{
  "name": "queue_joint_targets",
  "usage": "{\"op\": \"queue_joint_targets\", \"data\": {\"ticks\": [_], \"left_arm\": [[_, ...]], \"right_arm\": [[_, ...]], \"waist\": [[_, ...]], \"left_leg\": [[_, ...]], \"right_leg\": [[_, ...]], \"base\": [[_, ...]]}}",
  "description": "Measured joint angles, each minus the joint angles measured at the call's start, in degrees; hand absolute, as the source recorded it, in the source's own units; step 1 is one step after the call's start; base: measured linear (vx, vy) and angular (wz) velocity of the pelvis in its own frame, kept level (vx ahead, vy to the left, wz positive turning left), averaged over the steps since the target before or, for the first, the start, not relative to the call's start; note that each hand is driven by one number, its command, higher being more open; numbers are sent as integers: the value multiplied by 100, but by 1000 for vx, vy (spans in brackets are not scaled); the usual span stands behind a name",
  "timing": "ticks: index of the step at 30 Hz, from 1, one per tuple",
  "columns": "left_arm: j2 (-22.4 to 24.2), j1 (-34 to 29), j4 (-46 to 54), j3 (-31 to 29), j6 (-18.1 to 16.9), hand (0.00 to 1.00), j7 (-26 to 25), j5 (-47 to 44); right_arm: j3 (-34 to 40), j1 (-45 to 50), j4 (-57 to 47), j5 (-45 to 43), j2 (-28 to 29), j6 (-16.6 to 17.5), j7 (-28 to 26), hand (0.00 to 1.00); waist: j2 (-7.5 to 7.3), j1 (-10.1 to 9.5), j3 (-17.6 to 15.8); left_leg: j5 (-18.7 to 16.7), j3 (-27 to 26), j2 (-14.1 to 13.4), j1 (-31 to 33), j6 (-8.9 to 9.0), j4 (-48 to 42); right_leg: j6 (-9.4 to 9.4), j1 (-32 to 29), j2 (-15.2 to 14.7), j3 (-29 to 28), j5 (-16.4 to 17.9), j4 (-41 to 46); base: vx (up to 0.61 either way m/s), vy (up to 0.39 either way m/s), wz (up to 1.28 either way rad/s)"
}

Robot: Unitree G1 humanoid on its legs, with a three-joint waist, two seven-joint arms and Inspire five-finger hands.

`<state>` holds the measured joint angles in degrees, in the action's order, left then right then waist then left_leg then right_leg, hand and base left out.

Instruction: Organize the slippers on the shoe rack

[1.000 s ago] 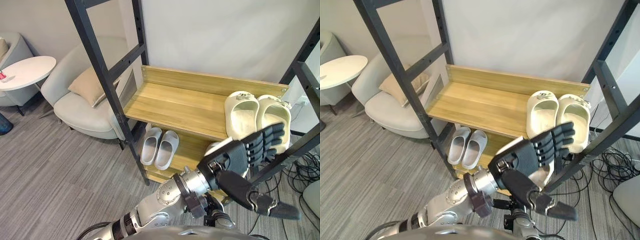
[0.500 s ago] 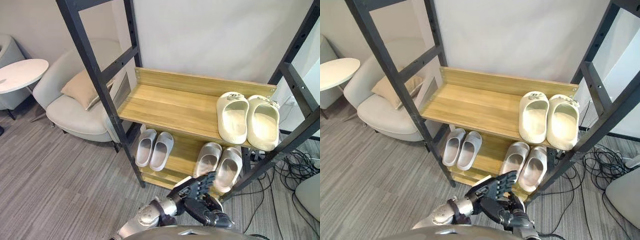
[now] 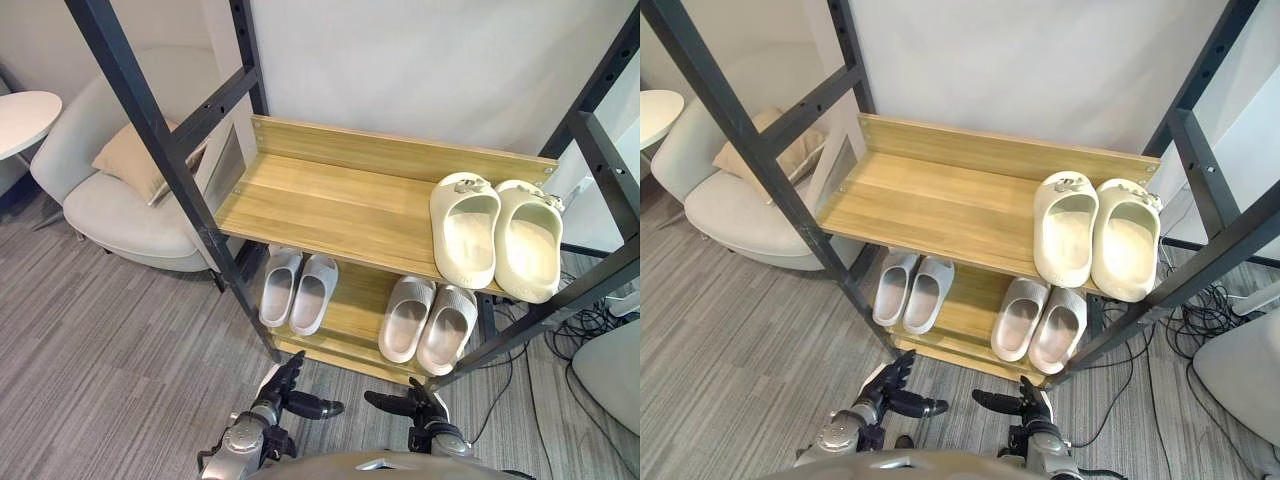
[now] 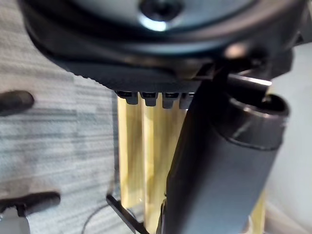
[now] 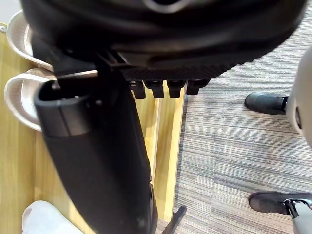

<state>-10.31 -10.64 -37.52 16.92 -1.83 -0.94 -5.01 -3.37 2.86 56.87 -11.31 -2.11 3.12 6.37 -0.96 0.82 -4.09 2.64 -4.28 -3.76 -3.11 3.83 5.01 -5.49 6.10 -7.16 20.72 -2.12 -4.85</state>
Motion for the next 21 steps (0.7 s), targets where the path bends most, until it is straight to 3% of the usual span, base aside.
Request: {"op": "queue_joint_targets", "data": {"ticks": [5, 10, 14, 19, 20, 21], "left_arm": [[190, 122, -815, -616, -21, 100, -391, 449], [315, 354, -1407, -1071, -72, 100, -742, 573], [351, 484, -1514, -1224, -87, 100, -867, 586], [389, 743, -1511, -1395, -129, 100, -902, 624], [395, 752, -1445, -1428, -136, 100, -899, 624], [393, 767, -1352, -1491, -154, 100, -910, 623]], "right_arm": [[4, -14, 22, 1, 1, 15, 20, 100], [1, -227, 247, 6, -20, 19, 36, 100], [-10, -319, 267, 47, -19, 19, 52, 100], [-152, -482, 108, 234, -77, 96, 19, 100], [-182, -412, 60, 235, -136, 99, 16, 100], [-203, -401, -8, 232, -163, 64, 14, 100]], "waist": [[-40, -13, -57], [18, -47, -177], [-54, -70, -356], [-150, -76, -697], [-129, -78, -732], [-173, -70, -781]], "left_leg": [[-33, -152, -19, -58, 9, 0], [-86, -592, -42, -115, -1, -2], [-90, -805, -38, -176, -7, -7], [-271, -1020, -53, 577, -281, -856], [-427, -918, -137, 752, -375, -1087], [-441, -836, -73, 928, -350, -1287]], "right_leg": [[5, -13, 14, -137, -9, 0], [27, -205, 34, -612, -125, 3], [37, -309, 42, -857, -221, 10], [45, -1391, -114, -1217, -258, 1142], [-52, -1436, -153, -1236, -51, 1371], [-25, -1789, -288, -1278, 780, 2744]], "base": [[-12, 26, -16], [-19, 35, -44], [-47, 27, -33], [-131, 23, -38], [-154, -39, 12], [-146, -78, 28]]}}
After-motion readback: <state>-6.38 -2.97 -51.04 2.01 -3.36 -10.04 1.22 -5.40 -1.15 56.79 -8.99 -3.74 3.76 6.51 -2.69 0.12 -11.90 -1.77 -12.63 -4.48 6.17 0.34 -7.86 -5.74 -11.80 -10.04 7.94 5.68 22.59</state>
